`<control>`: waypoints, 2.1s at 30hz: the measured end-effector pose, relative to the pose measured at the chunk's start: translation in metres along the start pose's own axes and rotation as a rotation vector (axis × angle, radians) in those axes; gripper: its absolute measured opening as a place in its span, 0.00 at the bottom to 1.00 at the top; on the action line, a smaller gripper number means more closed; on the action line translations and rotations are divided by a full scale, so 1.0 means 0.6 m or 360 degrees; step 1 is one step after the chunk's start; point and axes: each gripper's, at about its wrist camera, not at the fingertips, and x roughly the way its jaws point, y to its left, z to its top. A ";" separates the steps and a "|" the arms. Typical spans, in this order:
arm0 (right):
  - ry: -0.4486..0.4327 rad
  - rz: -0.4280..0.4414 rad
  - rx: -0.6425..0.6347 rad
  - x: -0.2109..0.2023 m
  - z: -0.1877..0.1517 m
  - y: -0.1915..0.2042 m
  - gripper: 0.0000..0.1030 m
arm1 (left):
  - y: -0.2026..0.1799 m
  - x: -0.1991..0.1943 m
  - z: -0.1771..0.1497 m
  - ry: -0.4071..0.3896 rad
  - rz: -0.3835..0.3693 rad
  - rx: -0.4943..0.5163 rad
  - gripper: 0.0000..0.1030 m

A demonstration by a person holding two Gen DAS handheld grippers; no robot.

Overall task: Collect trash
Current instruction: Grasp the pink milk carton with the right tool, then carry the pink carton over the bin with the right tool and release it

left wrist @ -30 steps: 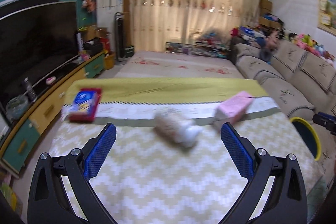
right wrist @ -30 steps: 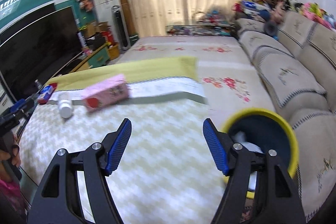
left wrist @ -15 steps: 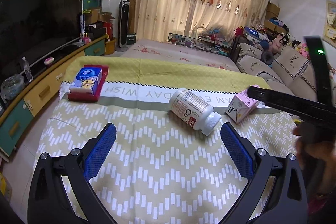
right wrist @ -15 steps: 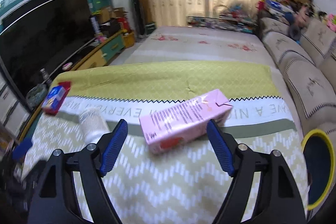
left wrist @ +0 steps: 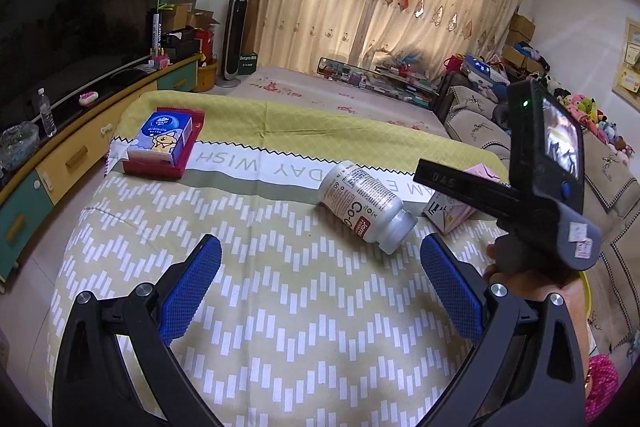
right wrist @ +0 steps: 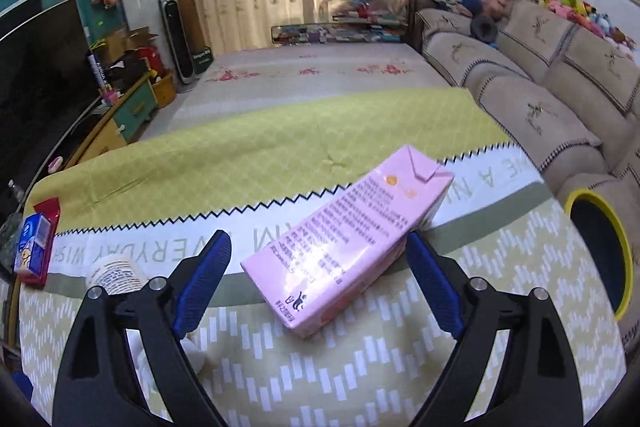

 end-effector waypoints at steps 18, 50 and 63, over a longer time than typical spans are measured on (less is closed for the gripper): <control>-0.0021 -0.0049 0.0069 -0.020 -0.027 -0.201 0.80 | -0.006 0.004 -0.004 0.0006 0.0024 0.0027 0.95; -0.0108 -0.0083 0.0238 -0.134 -0.056 -0.502 0.37 | -0.031 0.014 -0.011 0.0039 0.0033 0.0107 0.95; 0.0019 -0.0157 0.0368 -0.076 -0.084 -0.641 0.63 | -0.104 0.032 0.018 0.0125 -0.0134 0.0408 0.95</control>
